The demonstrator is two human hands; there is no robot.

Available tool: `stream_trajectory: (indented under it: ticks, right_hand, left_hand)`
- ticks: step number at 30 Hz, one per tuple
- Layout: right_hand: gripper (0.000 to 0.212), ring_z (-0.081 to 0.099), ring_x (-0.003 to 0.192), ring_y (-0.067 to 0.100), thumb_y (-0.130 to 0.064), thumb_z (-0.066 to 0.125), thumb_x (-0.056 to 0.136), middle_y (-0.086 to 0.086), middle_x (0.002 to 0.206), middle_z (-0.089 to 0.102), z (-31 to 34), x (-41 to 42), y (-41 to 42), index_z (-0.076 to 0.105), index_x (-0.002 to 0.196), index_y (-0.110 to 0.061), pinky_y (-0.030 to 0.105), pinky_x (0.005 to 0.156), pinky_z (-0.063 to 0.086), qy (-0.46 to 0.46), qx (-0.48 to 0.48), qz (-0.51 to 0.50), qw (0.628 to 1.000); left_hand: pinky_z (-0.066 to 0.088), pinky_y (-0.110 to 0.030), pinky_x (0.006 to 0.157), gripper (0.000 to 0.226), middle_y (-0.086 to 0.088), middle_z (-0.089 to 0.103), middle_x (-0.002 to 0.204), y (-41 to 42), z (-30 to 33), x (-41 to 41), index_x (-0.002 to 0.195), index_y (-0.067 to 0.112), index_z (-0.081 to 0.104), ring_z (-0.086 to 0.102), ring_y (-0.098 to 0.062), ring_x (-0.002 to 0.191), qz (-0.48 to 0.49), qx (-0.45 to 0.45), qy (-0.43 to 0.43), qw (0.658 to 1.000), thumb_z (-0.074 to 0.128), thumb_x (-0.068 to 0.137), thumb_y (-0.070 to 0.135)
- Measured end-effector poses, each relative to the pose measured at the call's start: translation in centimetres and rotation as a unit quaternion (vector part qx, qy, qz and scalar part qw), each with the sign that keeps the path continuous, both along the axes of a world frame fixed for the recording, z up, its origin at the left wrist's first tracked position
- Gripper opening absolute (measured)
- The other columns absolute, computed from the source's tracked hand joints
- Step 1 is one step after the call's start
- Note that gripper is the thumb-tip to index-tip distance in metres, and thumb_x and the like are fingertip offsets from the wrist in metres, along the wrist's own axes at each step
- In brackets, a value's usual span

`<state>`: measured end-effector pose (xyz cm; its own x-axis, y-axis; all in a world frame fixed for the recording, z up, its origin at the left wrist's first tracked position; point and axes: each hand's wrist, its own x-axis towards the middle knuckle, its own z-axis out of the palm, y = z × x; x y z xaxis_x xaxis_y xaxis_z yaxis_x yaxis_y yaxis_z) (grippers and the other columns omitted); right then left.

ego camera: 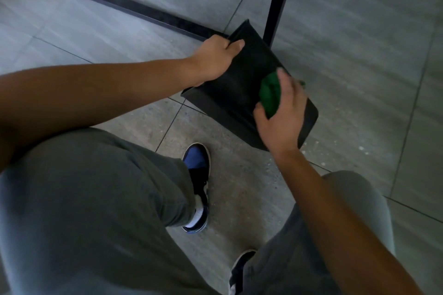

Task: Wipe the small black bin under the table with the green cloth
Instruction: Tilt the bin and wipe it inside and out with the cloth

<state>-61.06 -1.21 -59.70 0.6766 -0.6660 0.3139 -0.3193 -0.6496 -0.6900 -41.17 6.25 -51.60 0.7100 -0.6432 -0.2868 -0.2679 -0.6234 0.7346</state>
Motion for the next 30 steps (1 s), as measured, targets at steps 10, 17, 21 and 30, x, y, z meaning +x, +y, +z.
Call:
stream_trajectory:
  ticks: [10, 17, 21, 30]
  right_hand:
    - [0.067, 0.059, 0.114, 0.034, -0.033, 0.066, 0.087, 0.019, 0.131, 0.055, 1.2, 5.5, -2.8, 0.046, 0.149, -0.02, 0.041, 0.082, 0.055, 0.014, 0.03, -0.117, 0.993]
    - [0.072, 0.06, 0.116, 0.029, -0.028, 0.069, 0.085, 0.016, 0.131, 0.056, 2.4, 6.8, -0.4, 0.044, 0.151, -0.015, 0.031, 0.087, 0.05, -0.062, -0.011, -0.046, 0.997]
    - [0.082, 0.055, 0.125, 0.033, -0.027, 0.073, 0.087, 0.017, 0.142, 0.049, -0.2, 4.6, -5.5, 0.032, 0.158, -0.022, 0.049, 0.098, 0.053, 0.055, 0.111, -0.211, 0.97]
    - [0.057, 0.061, 0.113, 0.015, -0.033, 0.08, 0.078, 0.003, 0.125, 0.065, 4.7, 5.9, -3.3, 0.061, 0.127, -0.013, 0.028, 0.097, 0.049, -0.093, 0.057, -0.032, 0.993]
  left_hand:
    - [0.054, -0.03, 0.076, 0.053, -0.012, 0.069, 0.085, -0.7, 0.5, 0.5, 0.089, -0.003, 0.068, 0.069, -0.018, 0.079, 0.022, -0.018, 0.018, 0.999, 0.048, 0.105, 0.044]
    - [0.043, -0.018, 0.056, 0.047, 0.003, 0.06, 0.068, -1.5, 1.3, -0.1, 0.064, 0.017, 0.058, 0.059, -0.011, 0.063, 0.008, -0.015, -0.014, 1.0, 0.049, 0.105, 0.038]
    - [0.052, -0.029, 0.074, 0.049, -0.007, 0.066, 0.086, 0.0, 1.0, 0.4, 0.087, 0.003, 0.066, 0.066, -0.019, 0.083, 0.027, -0.017, 0.016, 0.999, 0.045, 0.106, 0.043]
    - [0.039, -0.026, 0.056, 0.05, 0.003, 0.053, 0.065, -1.2, 0.9, -0.3, 0.063, 0.016, 0.053, 0.053, -0.011, 0.061, 0.019, 0.009, -0.035, 0.999, 0.049, 0.105, 0.042]
